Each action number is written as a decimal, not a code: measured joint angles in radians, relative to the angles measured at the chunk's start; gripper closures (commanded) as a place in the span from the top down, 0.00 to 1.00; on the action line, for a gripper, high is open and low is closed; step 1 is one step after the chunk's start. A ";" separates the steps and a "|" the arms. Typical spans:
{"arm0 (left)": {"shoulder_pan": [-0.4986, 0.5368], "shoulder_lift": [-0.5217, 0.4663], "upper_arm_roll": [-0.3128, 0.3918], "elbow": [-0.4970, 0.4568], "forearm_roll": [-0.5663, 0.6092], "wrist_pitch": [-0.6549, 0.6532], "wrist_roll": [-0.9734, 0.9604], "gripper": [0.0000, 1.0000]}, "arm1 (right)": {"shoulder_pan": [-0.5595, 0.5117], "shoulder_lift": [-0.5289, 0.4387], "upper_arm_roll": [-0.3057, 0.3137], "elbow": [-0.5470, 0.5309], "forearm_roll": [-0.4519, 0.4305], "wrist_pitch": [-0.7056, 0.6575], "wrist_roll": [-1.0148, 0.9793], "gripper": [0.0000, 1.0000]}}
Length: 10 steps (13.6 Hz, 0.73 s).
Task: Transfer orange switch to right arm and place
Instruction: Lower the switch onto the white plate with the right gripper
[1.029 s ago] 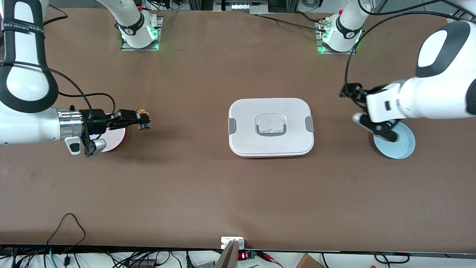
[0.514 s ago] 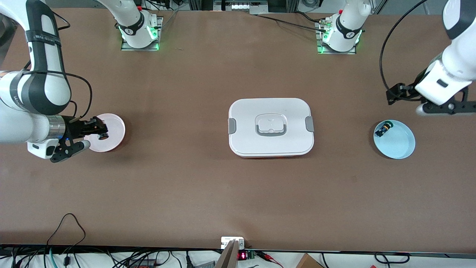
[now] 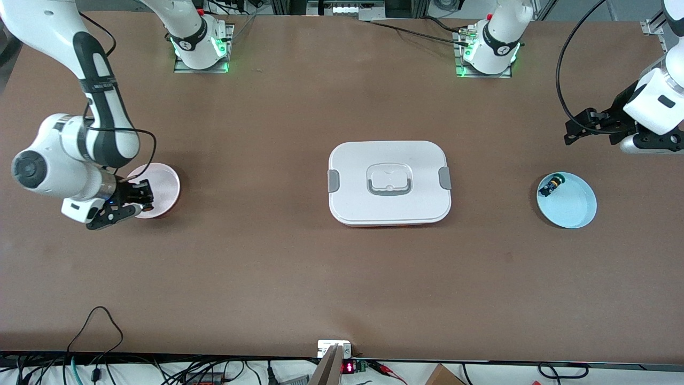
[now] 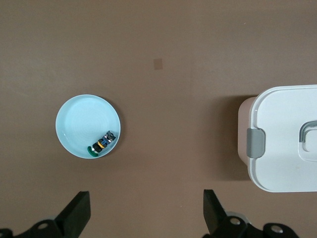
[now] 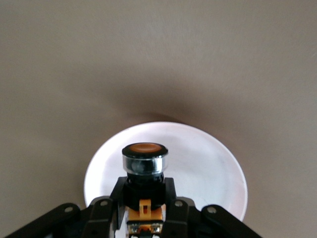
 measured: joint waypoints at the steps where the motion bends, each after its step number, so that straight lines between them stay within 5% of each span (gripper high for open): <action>1: -0.001 0.001 -0.001 0.000 0.004 0.000 0.004 1.00 | -0.005 0.000 0.000 -0.043 0.000 0.046 0.000 0.00; 6: -0.003 0.005 -0.013 0.000 0.005 -0.024 0.013 1.00 | -0.011 -0.002 0.001 -0.090 0.000 0.096 0.000 0.06; 10: -0.003 0.005 -0.013 0.000 0.005 -0.031 0.015 1.00 | -0.013 0.009 0.001 -0.096 0.000 0.121 0.001 0.39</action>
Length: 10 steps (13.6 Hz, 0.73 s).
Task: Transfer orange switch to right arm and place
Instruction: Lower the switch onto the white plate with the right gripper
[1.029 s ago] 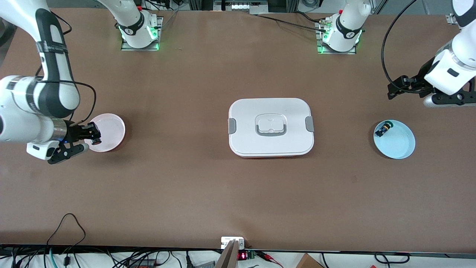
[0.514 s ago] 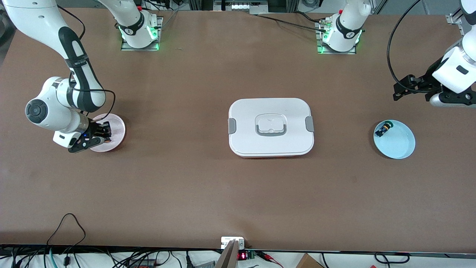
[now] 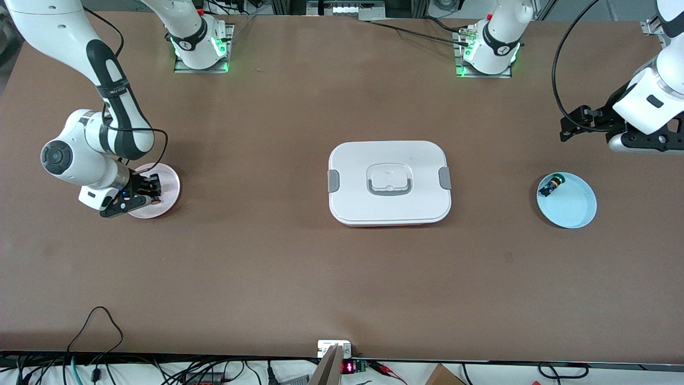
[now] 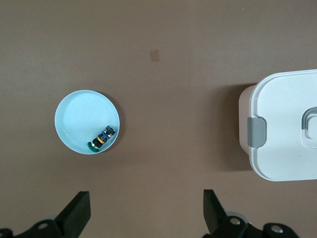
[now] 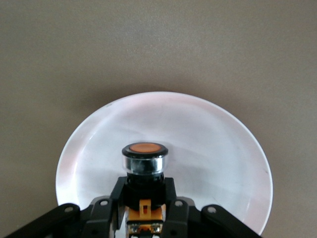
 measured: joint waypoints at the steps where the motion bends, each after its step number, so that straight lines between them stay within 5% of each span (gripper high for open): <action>1: 0.000 0.000 0.000 0.000 0.000 -0.001 0.000 1.00 | -0.001 0.004 0.000 0.000 0.000 0.003 0.000 0.44; 2: 0.000 0.000 0.000 0.000 0.000 -0.002 0.000 1.00 | -0.001 0.006 0.000 0.000 0.000 0.005 0.001 0.62; 3: 0.000 0.000 0.000 0.000 0.000 -0.004 0.001 1.00 | -0.002 0.006 0.000 0.000 0.000 0.006 0.001 1.00; 10: 0.000 0.000 -0.001 0.000 0.000 -0.009 0.001 1.00 | -0.003 -0.027 0.004 0.054 -0.001 -0.056 -0.050 1.00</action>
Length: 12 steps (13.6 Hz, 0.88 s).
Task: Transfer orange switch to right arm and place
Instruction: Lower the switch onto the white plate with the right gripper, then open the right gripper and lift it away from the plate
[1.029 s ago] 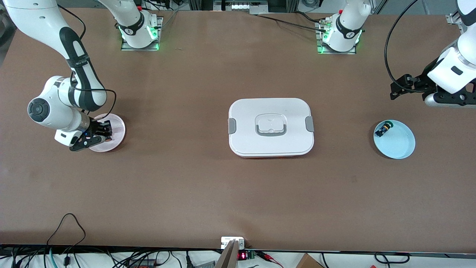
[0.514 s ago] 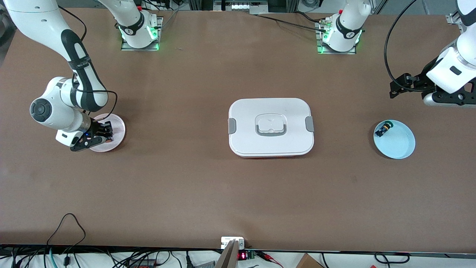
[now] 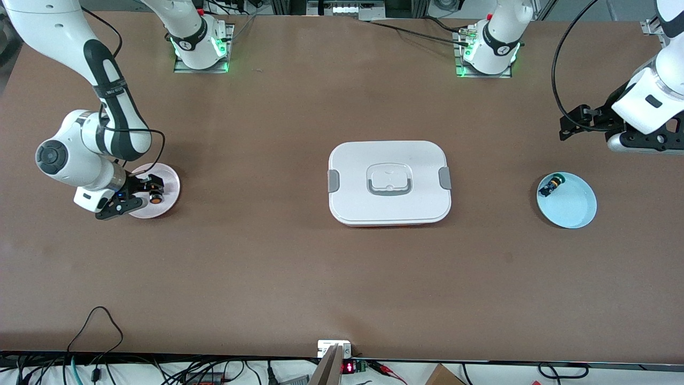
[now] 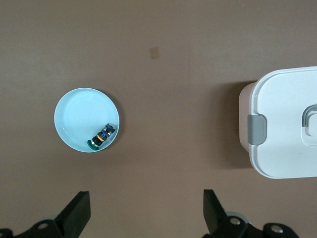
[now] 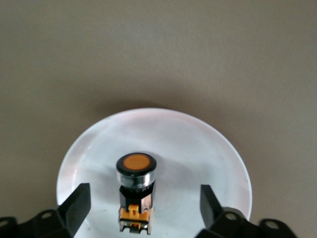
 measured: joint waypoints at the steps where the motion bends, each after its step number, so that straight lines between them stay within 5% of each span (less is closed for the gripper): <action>1: 0.000 0.000 0.000 0.000 0.000 0.000 0.000 1.00 | 0.003 -0.017 0.002 0.040 -0.001 -0.070 -0.032 1.00; 6: 0.002 0.000 0.001 0.000 0.000 -0.001 0.000 1.00 | 0.016 -0.044 0.008 0.395 0.001 -0.601 -0.093 1.00; 12: 0.007 0.000 0.004 0.000 0.000 -0.001 0.000 1.00 | 0.139 -0.182 0.011 0.452 -0.011 -0.723 0.247 1.00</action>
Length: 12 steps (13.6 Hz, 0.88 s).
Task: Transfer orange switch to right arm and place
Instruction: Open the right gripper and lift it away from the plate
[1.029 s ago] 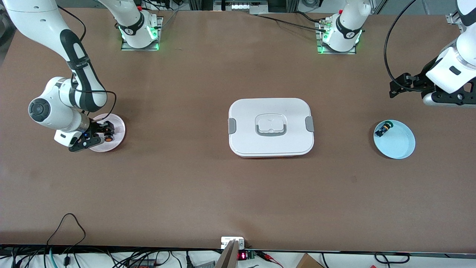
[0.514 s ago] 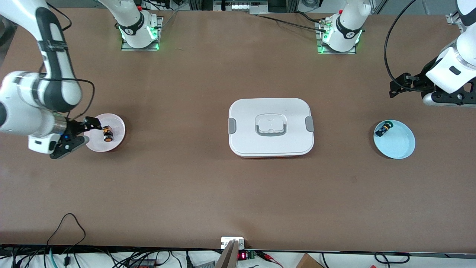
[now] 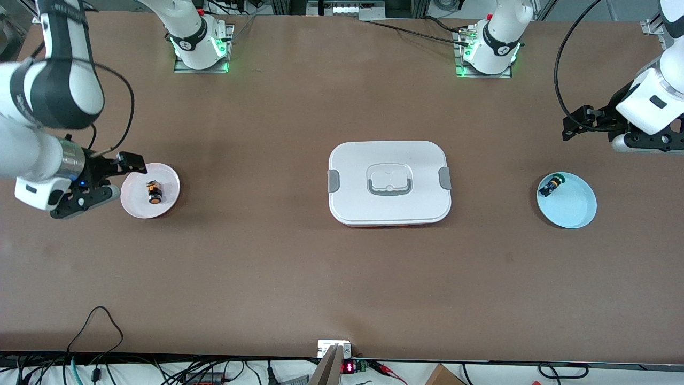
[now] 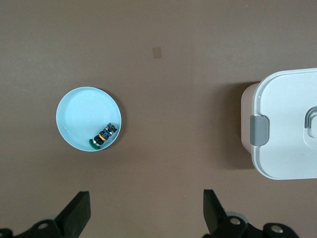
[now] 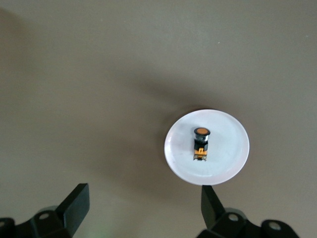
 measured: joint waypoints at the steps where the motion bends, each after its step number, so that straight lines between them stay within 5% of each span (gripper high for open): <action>1: 0.000 0.000 0.000 0.000 0.000 0.000 0.000 1.00 | 0.014 -0.046 0.000 -0.006 -0.017 -0.018 0.043 1.00; 7: 0.001 0.001 0.000 0.000 0.000 0.000 0.000 1.00 | 0.043 -0.406 -0.002 -0.230 -0.075 -0.050 0.125 1.00; 12: 0.002 0.001 0.000 0.000 0.000 0.000 0.000 1.00 | 0.039 -0.402 -0.011 -0.242 -0.075 -0.041 0.130 1.00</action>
